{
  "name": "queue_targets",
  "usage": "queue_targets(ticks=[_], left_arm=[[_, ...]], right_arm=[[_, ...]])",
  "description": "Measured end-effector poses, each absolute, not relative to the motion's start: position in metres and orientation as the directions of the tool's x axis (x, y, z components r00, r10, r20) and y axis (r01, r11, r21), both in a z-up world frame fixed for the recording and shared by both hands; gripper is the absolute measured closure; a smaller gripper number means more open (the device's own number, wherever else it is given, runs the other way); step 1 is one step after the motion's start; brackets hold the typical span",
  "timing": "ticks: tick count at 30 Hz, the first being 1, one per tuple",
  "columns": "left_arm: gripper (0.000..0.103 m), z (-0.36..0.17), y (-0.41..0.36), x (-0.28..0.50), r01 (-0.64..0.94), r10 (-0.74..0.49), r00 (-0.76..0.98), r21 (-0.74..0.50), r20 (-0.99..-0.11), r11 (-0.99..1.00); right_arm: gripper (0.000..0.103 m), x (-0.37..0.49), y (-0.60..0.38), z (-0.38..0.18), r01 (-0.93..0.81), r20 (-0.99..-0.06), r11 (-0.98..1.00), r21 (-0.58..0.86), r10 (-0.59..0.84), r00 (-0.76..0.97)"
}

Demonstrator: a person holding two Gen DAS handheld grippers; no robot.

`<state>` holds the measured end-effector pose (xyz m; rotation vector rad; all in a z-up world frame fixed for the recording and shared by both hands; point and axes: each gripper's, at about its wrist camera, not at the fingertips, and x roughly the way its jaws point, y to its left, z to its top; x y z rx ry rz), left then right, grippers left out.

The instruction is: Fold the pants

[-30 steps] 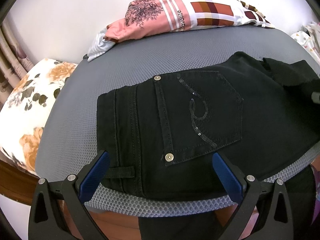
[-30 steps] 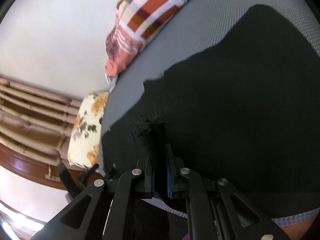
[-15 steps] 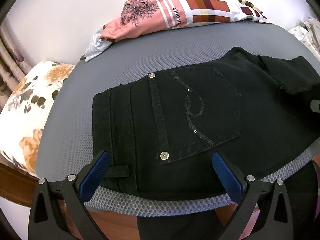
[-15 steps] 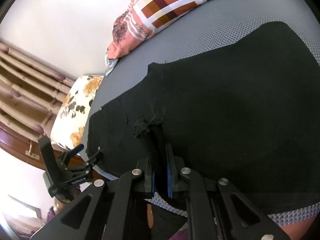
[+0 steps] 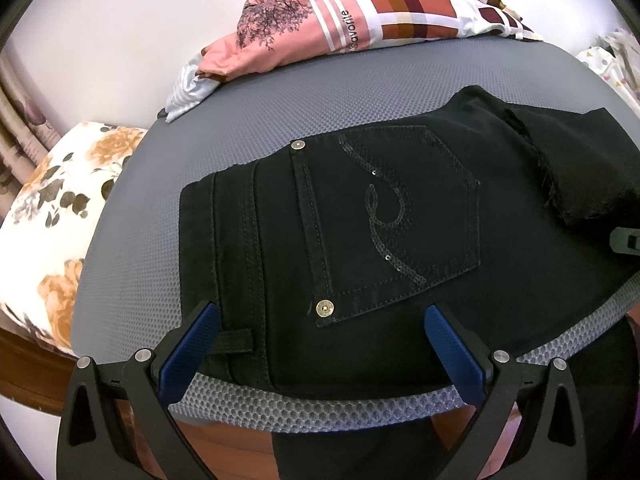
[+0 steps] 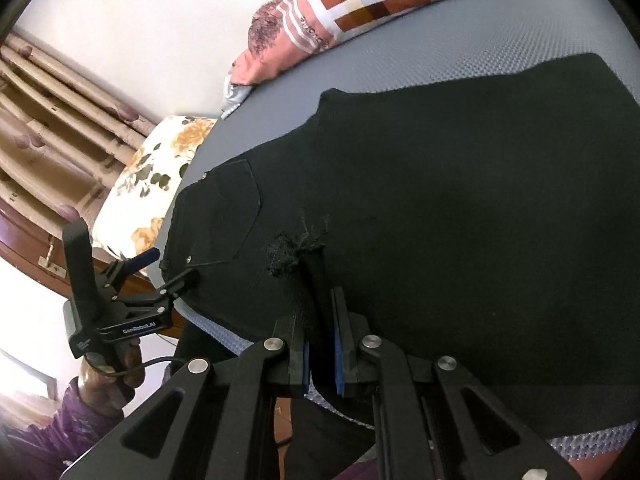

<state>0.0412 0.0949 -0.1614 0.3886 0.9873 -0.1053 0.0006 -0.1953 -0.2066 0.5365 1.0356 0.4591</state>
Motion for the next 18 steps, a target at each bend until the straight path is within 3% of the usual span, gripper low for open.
queue_targets(ticks=[11, 18], left_arm=[[0.001, -0.163, 0.094, 0.041, 0.268, 0.092, 0.548, 0.278, -0.832, 0.922], [0.001, -0.166, 0.093, 0.042, 0.271, 0.093, 0.541, 0.278, -0.836, 0.922]], right_arm=[[0.089, -0.003, -0.187, -0.202, -0.155, -0.700, 0.809, 0.566, 0.572, 0.429], [0.071, -0.008, -0.177, -0.198, -0.199, -0.699, 0.805, 0.560, 0.587, 0.409]])
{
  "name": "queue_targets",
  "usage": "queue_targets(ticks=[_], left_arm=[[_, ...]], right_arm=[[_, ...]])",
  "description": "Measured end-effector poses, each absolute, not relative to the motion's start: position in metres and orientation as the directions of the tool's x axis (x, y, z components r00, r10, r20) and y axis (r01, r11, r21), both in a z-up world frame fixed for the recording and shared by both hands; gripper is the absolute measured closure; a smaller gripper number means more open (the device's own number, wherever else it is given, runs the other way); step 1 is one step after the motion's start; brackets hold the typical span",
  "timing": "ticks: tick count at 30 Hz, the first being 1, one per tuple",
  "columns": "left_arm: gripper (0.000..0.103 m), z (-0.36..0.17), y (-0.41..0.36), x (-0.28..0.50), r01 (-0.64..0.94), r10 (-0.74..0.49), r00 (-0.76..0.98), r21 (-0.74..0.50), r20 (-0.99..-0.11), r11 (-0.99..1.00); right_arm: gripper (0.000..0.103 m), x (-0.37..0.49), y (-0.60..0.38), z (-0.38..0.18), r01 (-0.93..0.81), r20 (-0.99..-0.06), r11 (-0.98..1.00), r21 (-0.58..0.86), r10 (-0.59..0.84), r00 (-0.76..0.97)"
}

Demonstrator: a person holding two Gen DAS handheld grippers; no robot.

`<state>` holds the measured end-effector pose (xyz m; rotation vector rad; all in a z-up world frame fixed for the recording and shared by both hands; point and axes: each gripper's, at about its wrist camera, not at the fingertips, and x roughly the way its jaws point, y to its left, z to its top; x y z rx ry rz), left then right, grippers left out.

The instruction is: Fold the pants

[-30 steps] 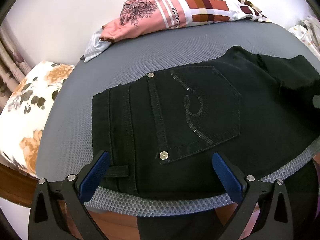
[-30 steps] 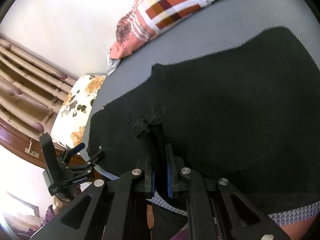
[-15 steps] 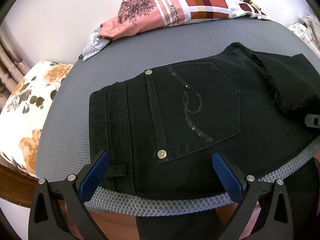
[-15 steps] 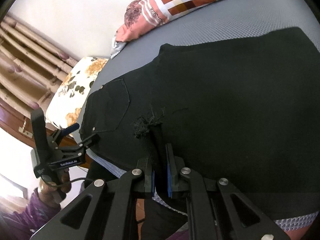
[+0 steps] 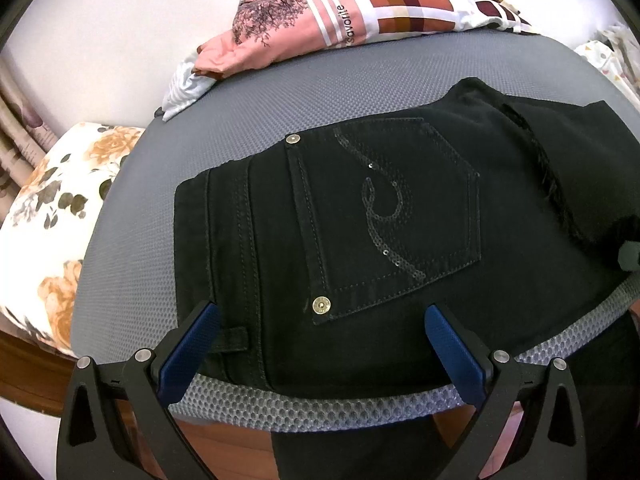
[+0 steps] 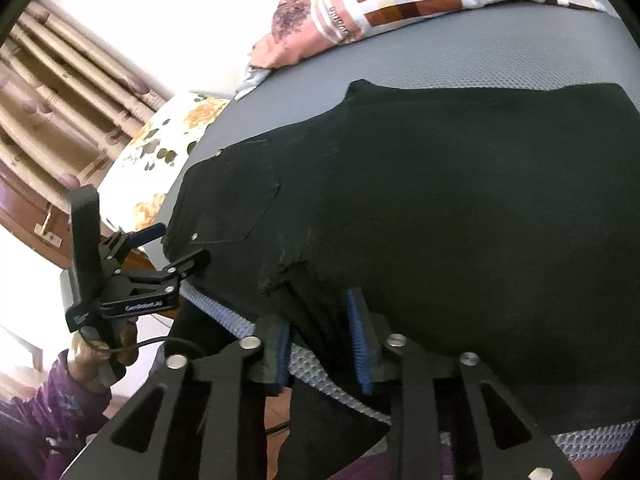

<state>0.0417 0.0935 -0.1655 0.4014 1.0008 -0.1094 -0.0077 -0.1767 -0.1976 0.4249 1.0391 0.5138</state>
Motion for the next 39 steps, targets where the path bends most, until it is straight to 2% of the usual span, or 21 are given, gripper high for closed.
queue_targets(ticks=[6, 9, 13, 17, 21, 29, 31, 32, 35, 39], left_arm=[[0.001, -0.166, 0.093, 0.042, 0.272, 0.093, 0.540, 0.278, -0.837, 0.921], [0.001, -0.166, 0.092, 0.041, 0.274, 0.097, 0.539, 0.283, -0.837, 0.919], [0.001, -0.159, 0.089, 0.039, 0.278, 0.085, 0.562, 0.285, -0.823, 0.918], [0.001, -0.149, 0.083, 0.034, 0.292, 0.049, 0.589, 0.269, -0.807, 0.918], [0.001, -0.148, 0.076, 0.031, 0.313, 0.041, 0.596, 0.280, -0.802, 0.907], [0.001, -0.159, 0.076, 0.035, 0.317, 0.063, 0.574, 0.292, -0.816, 0.902], [0.001, -0.159, 0.078, 0.038, 0.309, 0.064, 0.570, 0.285, -0.819, 0.907], [0.001, -0.160, 0.080, 0.039, 0.305, 0.065, 0.567, 0.283, -0.821, 0.909], [0.001, -0.159, 0.081, 0.040, 0.299, 0.058, 0.564, 0.270, -0.823, 0.915], [0.001, -0.151, 0.083, 0.040, 0.334, -0.039, 0.537, 0.170, -0.843, 0.927]], right_arm=[[0.058, -0.019, -0.166, -0.191, -0.283, -0.688, 0.778, 0.561, 0.628, 0.363], [0.056, -0.021, -0.165, -0.189, -0.323, -0.681, 0.763, 0.560, 0.646, 0.344], [0.056, -0.018, -0.179, -0.177, -0.344, -0.625, 0.708, 0.617, 0.706, 0.332], [0.056, 0.001, -0.200, -0.154, -0.329, -0.692, 0.823, 0.462, 0.567, 0.447], [0.056, 0.038, -0.207, -0.147, -0.326, -0.739, 0.863, 0.385, 0.500, 0.452], [0.059, 0.105, -0.171, -0.175, -0.393, -0.806, 0.878, 0.273, 0.432, 0.404], [0.064, 0.120, -0.167, -0.191, -0.373, -0.841, 0.902, 0.218, 0.367, 0.397], [0.064, 0.125, -0.169, -0.191, -0.361, -0.826, 0.909, 0.207, 0.360, 0.433], [0.066, 0.137, -0.190, -0.188, -0.271, -0.785, 0.898, 0.347, 0.436, 0.439], [0.064, 0.126, -0.230, -0.179, -0.171, -0.737, 0.881, 0.441, 0.464, 0.492]])
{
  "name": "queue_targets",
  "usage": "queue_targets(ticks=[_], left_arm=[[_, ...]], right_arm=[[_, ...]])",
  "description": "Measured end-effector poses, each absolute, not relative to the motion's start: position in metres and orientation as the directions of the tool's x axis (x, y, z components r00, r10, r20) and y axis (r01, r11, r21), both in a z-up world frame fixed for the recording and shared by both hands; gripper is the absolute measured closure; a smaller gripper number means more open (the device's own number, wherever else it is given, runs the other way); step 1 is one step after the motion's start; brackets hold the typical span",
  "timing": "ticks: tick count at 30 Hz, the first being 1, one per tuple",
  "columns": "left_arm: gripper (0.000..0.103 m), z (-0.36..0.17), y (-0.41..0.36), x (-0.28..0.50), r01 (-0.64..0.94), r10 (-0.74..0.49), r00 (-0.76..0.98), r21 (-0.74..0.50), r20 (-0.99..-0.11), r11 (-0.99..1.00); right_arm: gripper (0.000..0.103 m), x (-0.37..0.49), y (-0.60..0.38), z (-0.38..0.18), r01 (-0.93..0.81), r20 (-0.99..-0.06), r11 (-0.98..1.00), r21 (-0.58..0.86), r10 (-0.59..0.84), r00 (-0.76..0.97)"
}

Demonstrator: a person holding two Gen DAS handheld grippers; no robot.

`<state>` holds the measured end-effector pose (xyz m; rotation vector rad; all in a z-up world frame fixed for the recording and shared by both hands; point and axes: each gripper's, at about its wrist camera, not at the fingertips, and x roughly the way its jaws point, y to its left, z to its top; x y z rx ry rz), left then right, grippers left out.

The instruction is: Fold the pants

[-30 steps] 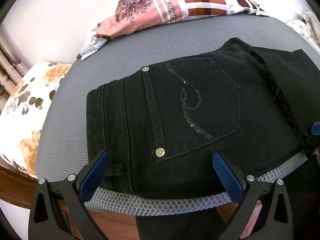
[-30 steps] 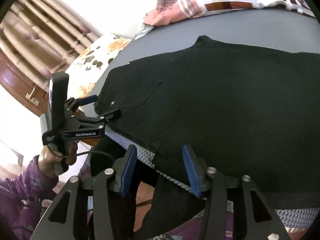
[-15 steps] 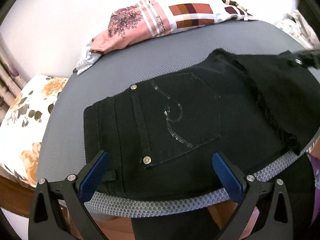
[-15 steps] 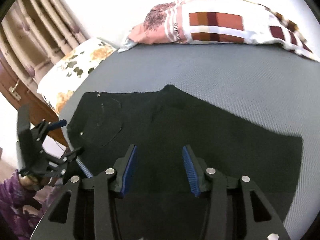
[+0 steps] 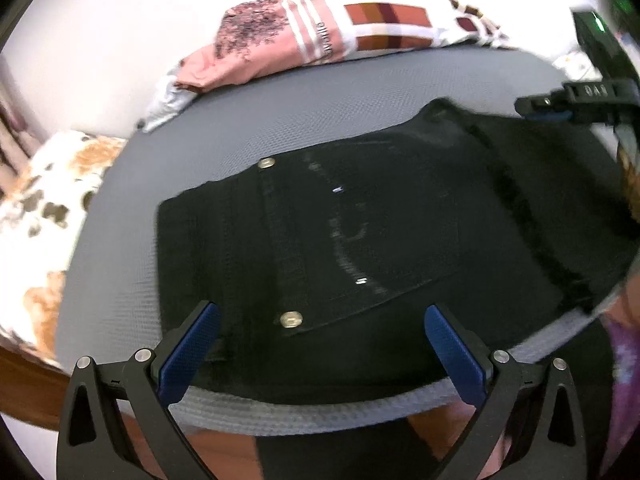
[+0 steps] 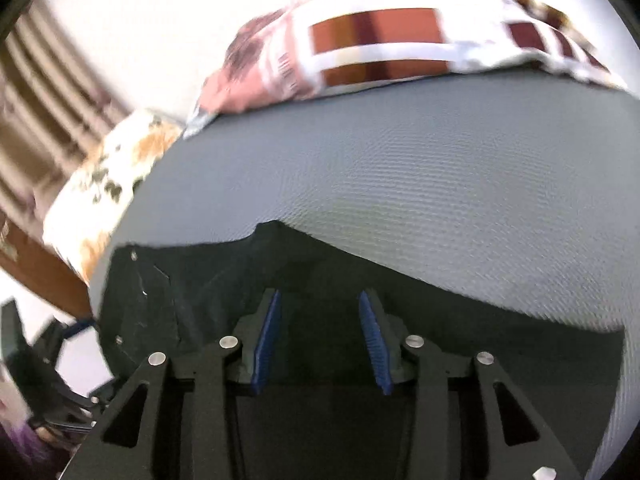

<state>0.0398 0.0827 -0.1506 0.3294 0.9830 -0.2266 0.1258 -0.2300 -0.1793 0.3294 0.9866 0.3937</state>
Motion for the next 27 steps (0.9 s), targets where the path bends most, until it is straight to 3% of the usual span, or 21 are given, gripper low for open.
queue_targets(ticks=[5, 6, 10, 13, 24, 26, 27], left_arm=[[0.001, -0.129, 0.080, 0.040, 0.418, -0.299, 0.468, -0.090, -0.832, 0.904], [0.001, -0.126, 0.078, 0.045, 0.438, -0.387, 0.422, -0.190, -0.820, 0.879], [0.001, -0.133, 0.069, 0.076, 0.385, -0.608, 0.259, -0.497, -0.751, 0.778], [0.002, -0.136, 0.051, 0.097, 0.353, -0.698, 0.182, -0.616, -0.693, 0.704], [0.005, -0.161, -0.018, 0.134, 0.427, -0.633, 0.058, -0.554, -0.772, 0.715], [0.010, -0.171, -0.026, 0.131, 0.432, -0.626, 0.008, -0.562, -0.780, 0.705], [0.021, -0.177, -0.032, 0.128, 0.433, -0.628, -0.027, -0.576, -0.777, 0.694]], right_arm=[[0.061, 0.078, -0.289, -0.168, -0.100, -0.626, 0.785, 0.612, 0.558, 0.545], [0.058, 0.067, -0.298, -0.167, -0.093, -0.612, 0.773, 0.628, 0.564, 0.554], [0.051, 0.030, -0.321, -0.164, -0.073, -0.598, 0.761, 0.645, 0.562, 0.571], [0.051, 0.010, -0.330, -0.171, -0.055, -0.595, 0.752, 0.657, 0.562, 0.575], [0.049, -0.003, -0.348, -0.193, -0.015, -0.540, 0.672, 0.740, 0.607, 0.583], [0.047, -0.004, -0.348, -0.195, -0.009, -0.536, 0.663, 0.748, 0.612, 0.581], [0.045, -0.004, -0.349, -0.196, -0.006, -0.532, 0.657, 0.754, 0.616, 0.581]])
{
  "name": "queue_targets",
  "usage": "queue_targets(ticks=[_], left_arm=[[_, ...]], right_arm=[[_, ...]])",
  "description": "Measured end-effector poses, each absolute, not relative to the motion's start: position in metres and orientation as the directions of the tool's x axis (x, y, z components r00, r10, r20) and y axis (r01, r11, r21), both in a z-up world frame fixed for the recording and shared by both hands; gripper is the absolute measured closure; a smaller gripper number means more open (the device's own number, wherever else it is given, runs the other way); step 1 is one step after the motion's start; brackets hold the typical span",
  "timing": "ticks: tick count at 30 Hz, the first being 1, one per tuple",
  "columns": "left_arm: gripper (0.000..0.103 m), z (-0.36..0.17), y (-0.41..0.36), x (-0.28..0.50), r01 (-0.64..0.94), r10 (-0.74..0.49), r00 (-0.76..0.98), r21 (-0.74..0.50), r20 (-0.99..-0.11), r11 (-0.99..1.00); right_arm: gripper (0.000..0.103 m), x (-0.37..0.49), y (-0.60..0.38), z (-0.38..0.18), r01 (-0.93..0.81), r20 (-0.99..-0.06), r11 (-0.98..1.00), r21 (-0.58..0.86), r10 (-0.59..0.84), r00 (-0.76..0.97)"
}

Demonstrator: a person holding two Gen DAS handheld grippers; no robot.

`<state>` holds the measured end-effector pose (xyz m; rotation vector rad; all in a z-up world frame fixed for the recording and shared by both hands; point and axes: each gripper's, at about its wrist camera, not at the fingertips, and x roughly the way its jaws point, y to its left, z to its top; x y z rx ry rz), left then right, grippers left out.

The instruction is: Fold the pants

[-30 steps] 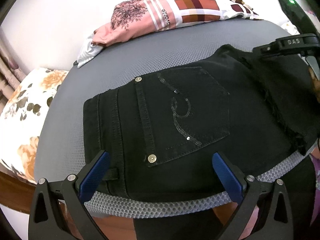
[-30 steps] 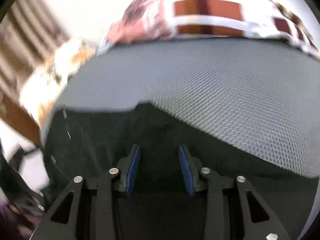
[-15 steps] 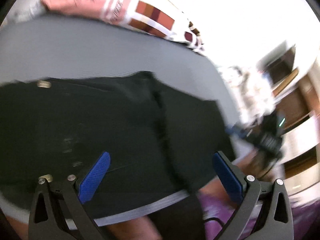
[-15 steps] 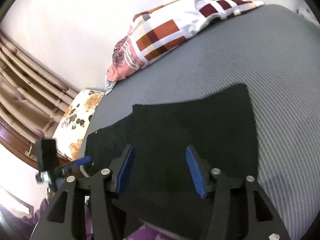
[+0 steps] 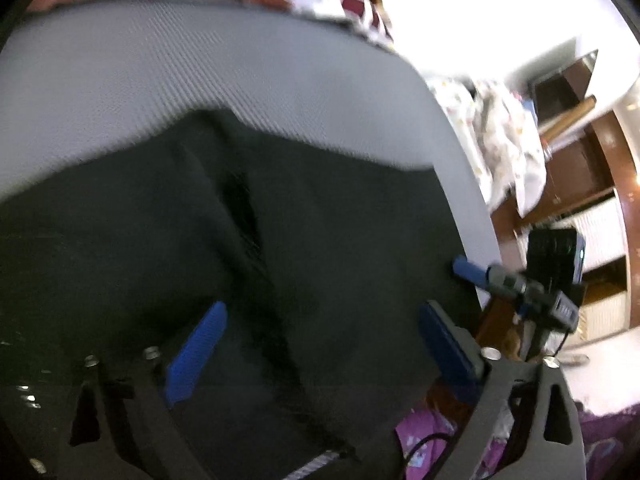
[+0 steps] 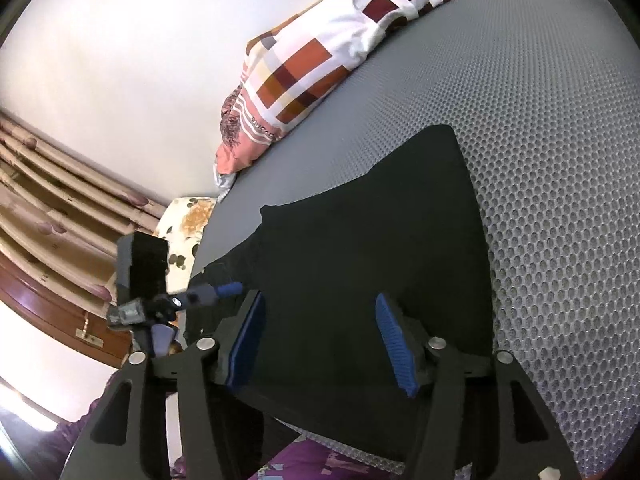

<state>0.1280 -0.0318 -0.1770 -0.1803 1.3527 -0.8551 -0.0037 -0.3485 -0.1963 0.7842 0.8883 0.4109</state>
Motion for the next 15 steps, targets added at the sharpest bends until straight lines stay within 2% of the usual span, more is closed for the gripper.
queue_targets(ticks=[1, 2, 3, 4, 5, 6, 15], left_arm=[[0.025, -0.181, -0.039, 0.122, 0.450, -0.622, -0.051, -0.574, -0.782, 0.685], [0.026, -0.178, -0.046, 0.115, 0.499, -0.596, -0.011, -0.521, -0.803, 0.693], [0.038, -0.178, -0.050, 0.111, 0.517, -0.582, -0.012, -0.503, -0.813, 0.692], [0.068, -0.177, -0.053, 0.108, 0.530, -0.564, 0.003, -0.477, -0.826, 0.701], [0.092, -0.179, -0.054, 0.109, 0.523, -0.556, 0.005, -0.472, -0.831, 0.710], [0.098, -0.183, -0.054, 0.111, 0.502, -0.556, -0.002, -0.482, -0.831, 0.718], [0.098, -0.172, -0.053, 0.107, 0.529, -0.578, 0.063, -0.464, -0.813, 0.711]], right_arm=[[0.044, -0.003, -0.349, -0.197, -0.005, -0.527, 0.651, 0.759, 0.620, 0.581], [0.044, -0.005, -0.349, -0.197, -0.005, -0.525, 0.648, 0.761, 0.621, 0.583], [0.043, -0.005, -0.350, -0.196, -0.005, -0.522, 0.646, 0.763, 0.622, 0.583], [0.042, -0.006, -0.350, -0.196, -0.006, -0.516, 0.640, 0.769, 0.626, 0.585], [0.041, -0.005, -0.350, -0.195, -0.005, -0.512, 0.635, 0.772, 0.628, 0.586], [0.040, -0.005, -0.350, -0.196, -0.003, -0.507, 0.628, 0.778, 0.631, 0.588], [0.039, -0.008, -0.354, -0.200, 0.009, -0.490, 0.606, 0.795, 0.633, 0.600]])
